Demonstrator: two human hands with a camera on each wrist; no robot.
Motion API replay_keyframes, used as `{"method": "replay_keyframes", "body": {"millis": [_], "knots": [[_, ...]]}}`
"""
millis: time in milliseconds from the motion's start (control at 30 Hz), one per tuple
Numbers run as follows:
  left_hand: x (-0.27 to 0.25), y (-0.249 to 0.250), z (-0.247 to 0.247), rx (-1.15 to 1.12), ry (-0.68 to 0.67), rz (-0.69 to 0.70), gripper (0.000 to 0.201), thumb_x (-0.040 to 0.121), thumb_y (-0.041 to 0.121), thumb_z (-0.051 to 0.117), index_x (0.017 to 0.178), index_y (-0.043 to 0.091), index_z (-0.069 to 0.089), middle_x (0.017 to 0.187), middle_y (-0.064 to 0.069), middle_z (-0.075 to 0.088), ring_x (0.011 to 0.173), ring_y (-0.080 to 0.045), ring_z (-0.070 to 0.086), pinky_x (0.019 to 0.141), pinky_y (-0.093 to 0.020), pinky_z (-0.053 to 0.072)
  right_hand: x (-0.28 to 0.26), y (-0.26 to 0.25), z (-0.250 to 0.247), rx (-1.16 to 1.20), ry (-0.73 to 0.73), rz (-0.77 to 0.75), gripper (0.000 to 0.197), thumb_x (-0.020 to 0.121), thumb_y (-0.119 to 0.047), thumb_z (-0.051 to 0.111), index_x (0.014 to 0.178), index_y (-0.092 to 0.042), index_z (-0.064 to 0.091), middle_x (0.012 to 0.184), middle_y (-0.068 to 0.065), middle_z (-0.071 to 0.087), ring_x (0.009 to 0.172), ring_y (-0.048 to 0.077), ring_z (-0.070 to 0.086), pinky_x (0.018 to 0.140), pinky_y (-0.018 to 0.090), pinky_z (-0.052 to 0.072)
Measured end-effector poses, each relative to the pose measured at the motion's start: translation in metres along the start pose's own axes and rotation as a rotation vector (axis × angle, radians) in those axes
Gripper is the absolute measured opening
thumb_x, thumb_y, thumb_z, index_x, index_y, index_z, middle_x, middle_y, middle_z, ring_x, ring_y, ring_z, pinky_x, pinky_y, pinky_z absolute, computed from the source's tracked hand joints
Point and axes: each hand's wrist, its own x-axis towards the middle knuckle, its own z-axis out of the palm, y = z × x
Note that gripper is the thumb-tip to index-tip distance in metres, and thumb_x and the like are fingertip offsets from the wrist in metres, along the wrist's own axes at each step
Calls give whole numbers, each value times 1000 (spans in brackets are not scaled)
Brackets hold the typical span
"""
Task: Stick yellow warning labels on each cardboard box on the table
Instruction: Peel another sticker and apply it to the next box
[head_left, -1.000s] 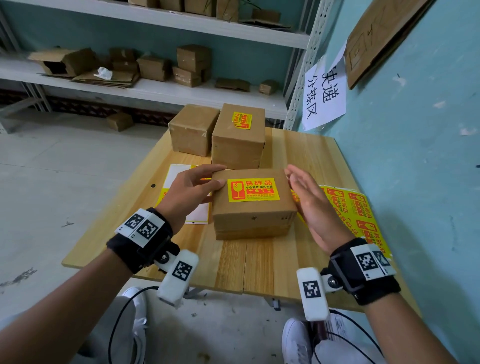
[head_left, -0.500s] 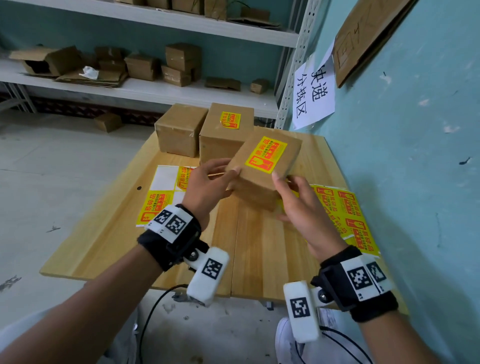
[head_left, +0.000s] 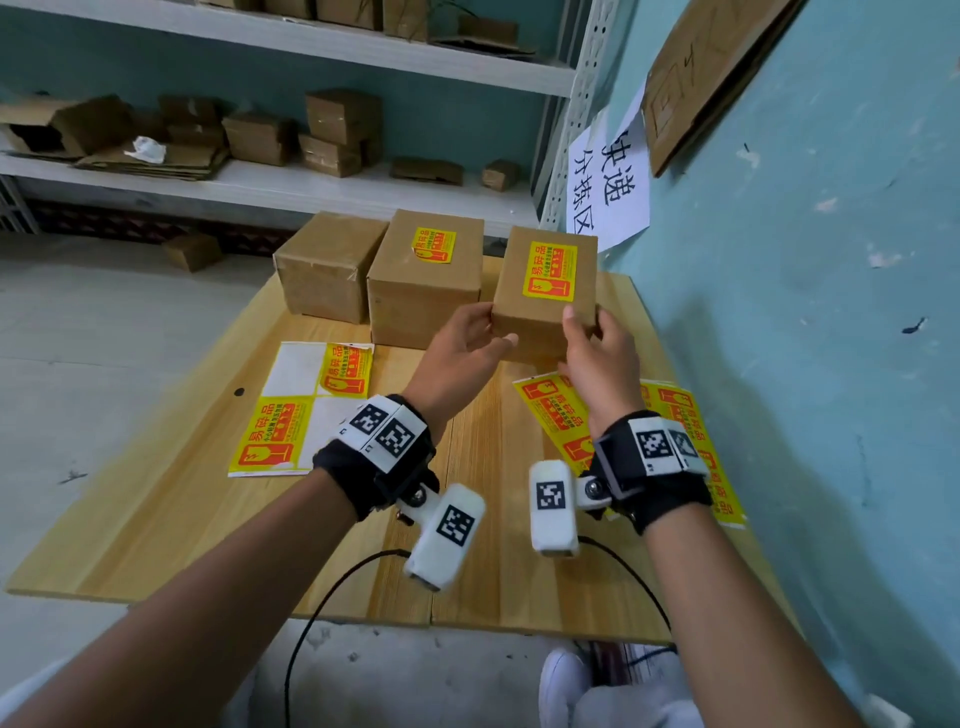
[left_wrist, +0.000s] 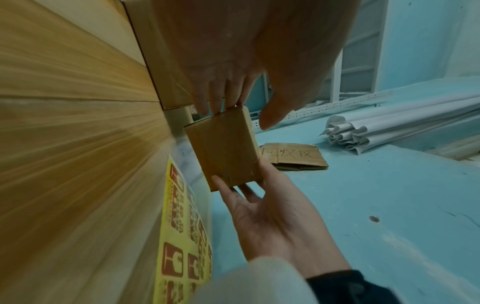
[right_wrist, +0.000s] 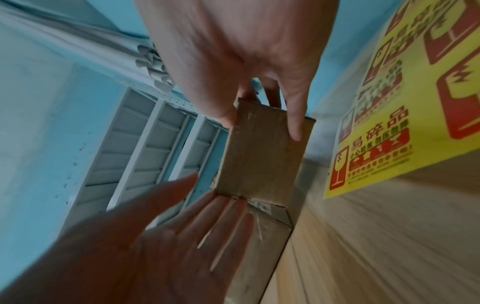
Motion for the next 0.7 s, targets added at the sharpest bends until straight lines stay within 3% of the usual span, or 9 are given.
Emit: {"method": "replay_keyframes", "body": {"millis": [100,167,267,300,400,533,633,700], "knots": [[12,-1,3,-18,0,-25,47,94,16,59,138,13,42,120,10,51,111,1,48,75,-7,40,13,3,6,-97,-3,30,52,100,-48,43,139,-15,50,136,15,40,114,30,55,101,37,47],[19,-3,5,-16,-7,-41,48,95,17,58,139,12,40,120,10,51,107,5,48,72,-5,40,19,6,9,-117,-18,43,54,101,-47,42,142,-12,47,139,17,39,119,31,52,103,35,44],[28,-8,8,29,-26,-85,56,95,23,58,145,14,36,145,0,44,130,-8,41,94,-18,35,25,10,16,-104,-43,60,59,98,-51,41,141,-11,45,140,15,48,125,34,51,106,48,44],[29,-9,9,47,-37,-95,58,95,24,57,147,15,34,149,-1,40,136,-11,37,99,-23,34,26,12,17,-104,-53,80,57,99,-49,42,141,-11,44,139,15,50,126,33,51,106,48,43],[33,-11,11,55,-50,-107,64,96,23,56,152,16,26,150,1,40,136,-11,37,102,-25,32,27,17,19,-88,-93,113,53,100,-46,43,142,-13,44,139,12,54,127,30,51,106,45,42],[35,-8,14,99,-47,-131,74,89,34,60,152,22,25,152,-1,33,139,-16,33,111,-32,29,25,17,16,-67,-102,144,56,97,-47,48,144,-17,42,146,7,45,129,26,48,111,47,40],[35,-9,14,145,-35,-137,68,93,33,58,152,26,25,146,-4,27,126,-15,37,102,-28,29,26,19,10,-88,-38,118,49,99,-36,53,142,-14,42,142,9,30,111,19,45,94,28,39],[34,-11,14,162,-44,-130,66,95,29,55,153,26,22,147,-5,27,123,-11,34,96,-25,28,25,18,9,-111,-35,90,54,100,-33,53,147,-14,37,144,11,30,117,22,48,88,25,36]]}}
